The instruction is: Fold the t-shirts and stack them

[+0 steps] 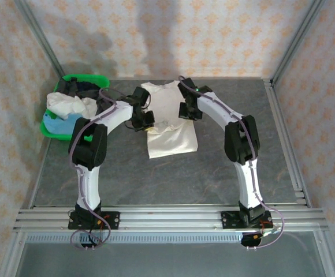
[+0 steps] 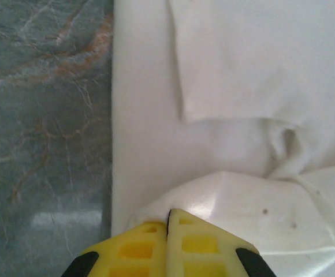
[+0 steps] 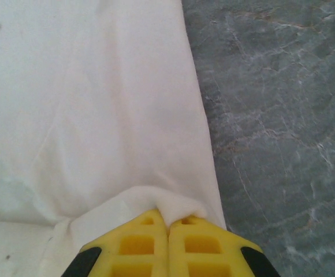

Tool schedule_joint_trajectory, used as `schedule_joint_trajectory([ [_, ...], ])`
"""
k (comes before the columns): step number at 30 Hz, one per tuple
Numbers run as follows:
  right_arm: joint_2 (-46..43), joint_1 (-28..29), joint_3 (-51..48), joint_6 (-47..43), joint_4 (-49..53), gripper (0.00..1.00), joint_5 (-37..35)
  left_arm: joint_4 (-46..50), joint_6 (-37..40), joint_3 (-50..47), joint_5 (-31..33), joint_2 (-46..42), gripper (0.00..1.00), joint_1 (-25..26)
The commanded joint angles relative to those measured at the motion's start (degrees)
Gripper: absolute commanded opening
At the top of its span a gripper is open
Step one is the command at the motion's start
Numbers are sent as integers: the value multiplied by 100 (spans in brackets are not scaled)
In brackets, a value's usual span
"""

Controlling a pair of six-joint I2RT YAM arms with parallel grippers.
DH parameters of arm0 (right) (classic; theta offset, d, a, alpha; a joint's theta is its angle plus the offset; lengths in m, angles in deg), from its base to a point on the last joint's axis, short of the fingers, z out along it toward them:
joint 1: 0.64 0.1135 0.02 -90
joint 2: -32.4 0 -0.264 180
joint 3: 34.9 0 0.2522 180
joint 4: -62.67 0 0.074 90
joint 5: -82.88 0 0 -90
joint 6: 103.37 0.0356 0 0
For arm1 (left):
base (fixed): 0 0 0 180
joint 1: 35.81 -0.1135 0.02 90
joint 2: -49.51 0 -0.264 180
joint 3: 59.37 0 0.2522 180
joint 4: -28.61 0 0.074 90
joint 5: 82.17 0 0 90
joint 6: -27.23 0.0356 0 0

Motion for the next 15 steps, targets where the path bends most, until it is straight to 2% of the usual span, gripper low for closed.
schedule_joint_trajectory([
  [1, 126, -46, 107, -140, 265, 1, -155, 227, 84, 54, -84, 2, 0, -51],
  [5, -26, -89, 42, -167, 93, 2, -172, 235, 126, 61, 82, -162, 0, -58],
  [8, 199, -114, 315, -183, 193, 10, -121, 457, 174, 423, 31, 130, 0, -93],
  [12, 398, -125, 697, -267, 557, 21, -456, 683, 236, 708, 183, 358, 27, -93],
  [15, 110, -125, 655, -296, 682, 32, -869, 826, 314, 765, 424, 196, 40, -102],
])
